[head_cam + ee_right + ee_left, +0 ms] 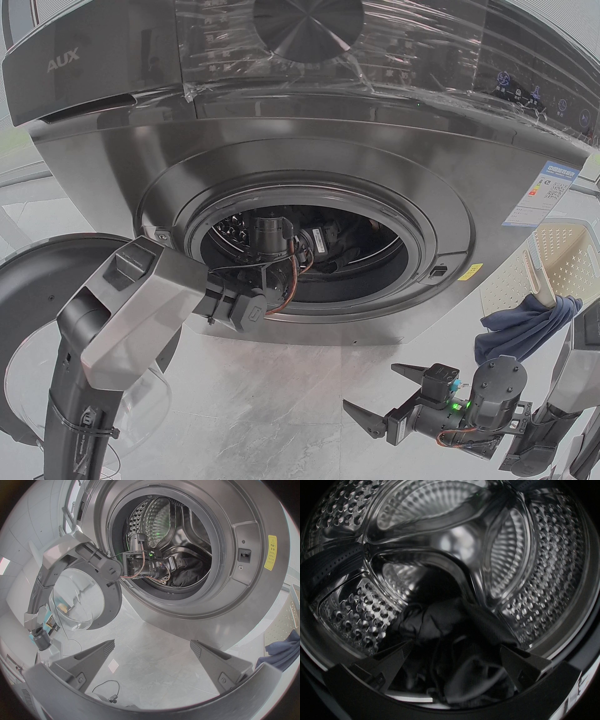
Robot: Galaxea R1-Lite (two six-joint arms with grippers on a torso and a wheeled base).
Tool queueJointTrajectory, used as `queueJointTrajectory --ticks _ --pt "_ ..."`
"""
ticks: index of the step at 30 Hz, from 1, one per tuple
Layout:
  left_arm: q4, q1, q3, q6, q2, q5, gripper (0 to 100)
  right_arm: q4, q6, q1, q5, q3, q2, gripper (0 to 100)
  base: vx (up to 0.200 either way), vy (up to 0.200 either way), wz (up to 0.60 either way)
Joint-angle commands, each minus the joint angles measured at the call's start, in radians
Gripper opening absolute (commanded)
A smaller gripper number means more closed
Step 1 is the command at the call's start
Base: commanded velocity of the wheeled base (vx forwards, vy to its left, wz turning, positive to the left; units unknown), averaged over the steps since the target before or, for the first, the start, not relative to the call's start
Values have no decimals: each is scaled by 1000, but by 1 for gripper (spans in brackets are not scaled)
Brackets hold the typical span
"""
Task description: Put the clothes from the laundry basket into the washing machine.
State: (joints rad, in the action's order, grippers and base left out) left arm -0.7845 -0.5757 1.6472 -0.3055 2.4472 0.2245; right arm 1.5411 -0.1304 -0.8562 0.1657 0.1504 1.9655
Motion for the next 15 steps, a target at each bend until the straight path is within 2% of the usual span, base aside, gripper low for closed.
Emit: queueJointTrajectory --ticks 1,6,9,13,14,15 --pt "4 -30 -214 48 -140 -33 100 1 0 -1 0 0 1 100 0 0 0" --pt "-2 -61 -279 59 -146 -40 100 1 0 0 0 1 1 100 0 0 0" --pt "16 -58 -241 74 -123 -68 100 1 0 -1 0 3 1 100 0 0 0" --pt "14 -46 -167 83 -34 -68 100 1 0 -1 0 1 -1 100 0 0 0" --pt "14 -44 -153 83 -24 -68 0 1 0 -1 0 1 -1 100 0 0 0" --pt "14 -41 -138 83 -8 -68 0 1 0 -1 0 1 -1 100 0 0 0"
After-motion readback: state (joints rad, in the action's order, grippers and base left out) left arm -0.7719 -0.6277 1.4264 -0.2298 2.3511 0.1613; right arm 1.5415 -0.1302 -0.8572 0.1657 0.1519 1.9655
